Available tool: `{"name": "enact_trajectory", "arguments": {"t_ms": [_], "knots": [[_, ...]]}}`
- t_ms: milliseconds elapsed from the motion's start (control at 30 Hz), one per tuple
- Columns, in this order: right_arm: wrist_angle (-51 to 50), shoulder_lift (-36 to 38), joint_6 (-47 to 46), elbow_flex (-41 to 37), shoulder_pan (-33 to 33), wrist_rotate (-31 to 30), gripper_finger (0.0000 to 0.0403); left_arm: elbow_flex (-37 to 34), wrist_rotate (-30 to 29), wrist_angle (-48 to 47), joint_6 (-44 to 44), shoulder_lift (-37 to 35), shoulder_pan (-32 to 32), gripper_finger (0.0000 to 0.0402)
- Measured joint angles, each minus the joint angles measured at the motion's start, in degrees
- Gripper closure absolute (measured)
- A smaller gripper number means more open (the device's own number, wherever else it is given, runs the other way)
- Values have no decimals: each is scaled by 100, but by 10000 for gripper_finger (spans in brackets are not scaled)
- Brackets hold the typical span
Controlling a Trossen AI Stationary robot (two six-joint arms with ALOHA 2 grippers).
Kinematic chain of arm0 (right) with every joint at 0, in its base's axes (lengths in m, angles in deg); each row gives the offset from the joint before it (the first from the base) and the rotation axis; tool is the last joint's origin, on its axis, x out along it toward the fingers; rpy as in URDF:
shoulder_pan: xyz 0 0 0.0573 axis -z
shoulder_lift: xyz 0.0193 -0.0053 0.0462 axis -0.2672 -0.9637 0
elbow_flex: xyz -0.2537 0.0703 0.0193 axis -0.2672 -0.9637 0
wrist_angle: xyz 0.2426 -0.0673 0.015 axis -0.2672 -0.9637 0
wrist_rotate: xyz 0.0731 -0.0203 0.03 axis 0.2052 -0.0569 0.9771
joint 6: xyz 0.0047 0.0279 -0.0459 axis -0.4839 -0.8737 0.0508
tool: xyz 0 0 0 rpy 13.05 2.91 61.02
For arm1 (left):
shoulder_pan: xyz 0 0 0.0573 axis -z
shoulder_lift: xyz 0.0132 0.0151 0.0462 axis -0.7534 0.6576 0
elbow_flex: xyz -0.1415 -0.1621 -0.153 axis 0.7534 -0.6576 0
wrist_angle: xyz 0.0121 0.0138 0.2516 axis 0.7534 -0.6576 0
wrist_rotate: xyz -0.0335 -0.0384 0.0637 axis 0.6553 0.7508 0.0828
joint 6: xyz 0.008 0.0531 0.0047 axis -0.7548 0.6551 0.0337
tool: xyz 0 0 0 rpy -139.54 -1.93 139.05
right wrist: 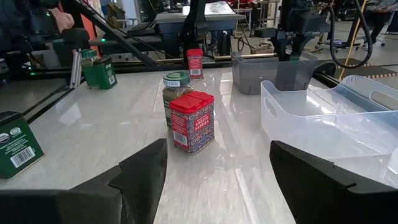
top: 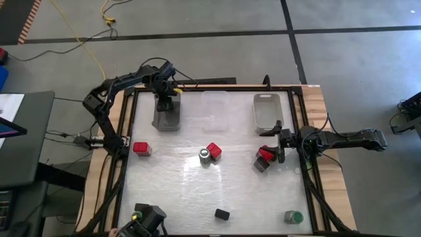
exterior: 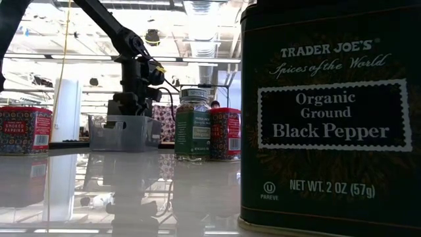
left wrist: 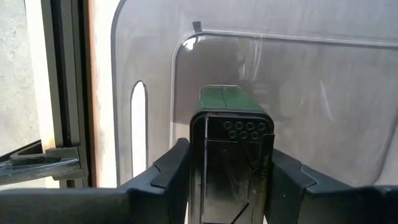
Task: Sort spices by type
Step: Put the black seasoning can into the black bin, then put the green seasoning bottle into the gray bin
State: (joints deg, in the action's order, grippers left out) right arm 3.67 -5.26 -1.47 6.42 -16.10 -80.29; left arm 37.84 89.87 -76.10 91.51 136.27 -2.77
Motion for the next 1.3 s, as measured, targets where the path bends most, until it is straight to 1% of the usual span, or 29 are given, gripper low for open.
{"name": "enact_trajectory", "arguments": {"t_ms": [67, 167, 300, 400, 600, 833, 900, 1067, 1167, 1300], "knots": [[0, 0, 0, 0, -2, 0, 91, 0, 128, -15, 17, 0, -2, 246], [0, -1, 0, 1, -1, 0, 91, 0, 159, -19, 13, 0, -2, 228], [0, 0, 0, 1, -2, -1, 91, 0, 154, -17, 6, -2, 0, 195], [0, -2, 0, 0, -2, 0, 91, 0, 30, -17, -60, -4, -2, 179], [0, -1, 0, 2, 0, 0, 91, 13, -40, -34, -74, -175, 25, 172], [0, 0, 1, 0, -1, 0, 91, 13, -43, -264, -199, -854, 188, 173], [0, 0, 1, 0, -1, 0, 91, 13, -44, -298, -406, -1089, 290, 173], [0, 0, 2, 0, -2, -2, 91, 13, -45, -286, -1288, -1724, 585, 173], [0, 0, 0, 2, 0, 0, 91, 13, -56, -290, -1443, -2140, 798, 173], [0, -2, 1, 1, 0, -1, 91, 15, -55, -197, -2417, -2595, 1056, 173]]}}
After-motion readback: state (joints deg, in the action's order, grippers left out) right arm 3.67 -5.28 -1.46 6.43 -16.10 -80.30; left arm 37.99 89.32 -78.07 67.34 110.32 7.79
